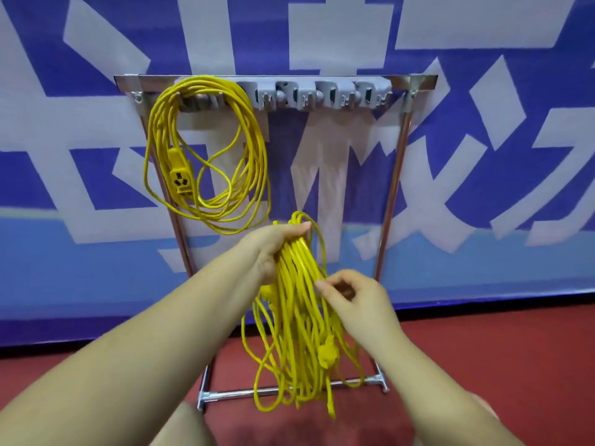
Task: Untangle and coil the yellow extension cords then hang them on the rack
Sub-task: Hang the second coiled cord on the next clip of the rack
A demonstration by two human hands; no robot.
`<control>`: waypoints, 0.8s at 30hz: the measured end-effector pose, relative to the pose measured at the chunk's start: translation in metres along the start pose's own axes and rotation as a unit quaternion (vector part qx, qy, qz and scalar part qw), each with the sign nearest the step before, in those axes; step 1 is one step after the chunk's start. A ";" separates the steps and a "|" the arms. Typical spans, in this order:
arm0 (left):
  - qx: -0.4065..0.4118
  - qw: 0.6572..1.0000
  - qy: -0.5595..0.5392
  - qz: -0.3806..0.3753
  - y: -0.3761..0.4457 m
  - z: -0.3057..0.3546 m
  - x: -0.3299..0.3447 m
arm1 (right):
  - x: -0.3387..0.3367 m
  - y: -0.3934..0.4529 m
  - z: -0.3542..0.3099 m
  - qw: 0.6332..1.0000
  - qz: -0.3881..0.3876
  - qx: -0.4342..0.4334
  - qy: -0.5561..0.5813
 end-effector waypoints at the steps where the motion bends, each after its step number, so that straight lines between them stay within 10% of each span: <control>1: -0.004 1.000 -0.017 0.009 0.003 -0.006 -0.006 | 0.002 0.000 -0.002 0.998 0.008 -0.027 -0.060; 6: -0.041 0.996 -0.071 0.047 0.013 -0.038 -0.030 | 0.004 0.002 -0.010 0.947 0.042 -0.141 -0.286; 11: -0.052 0.991 -0.108 0.054 0.024 -0.063 -0.048 | 0.018 0.004 0.025 0.951 -0.231 -0.031 -0.202; 15: -0.059 0.990 -0.113 0.055 0.029 -0.068 -0.061 | 0.009 0.003 0.053 0.935 -0.269 -0.032 -0.230; 24: -0.080 0.977 -0.196 0.021 0.031 -0.069 -0.059 | -0.012 0.025 0.059 0.973 -0.084 0.016 -0.217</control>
Point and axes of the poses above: each hand's wrist, its own y-axis towards the middle knuckle, its own x-axis out of the palm, z = x × y, the point moved 7 cm from there along y, towards the middle knuckle, and after that the axes turned 1 degree about -y, right-handed, at the moved point
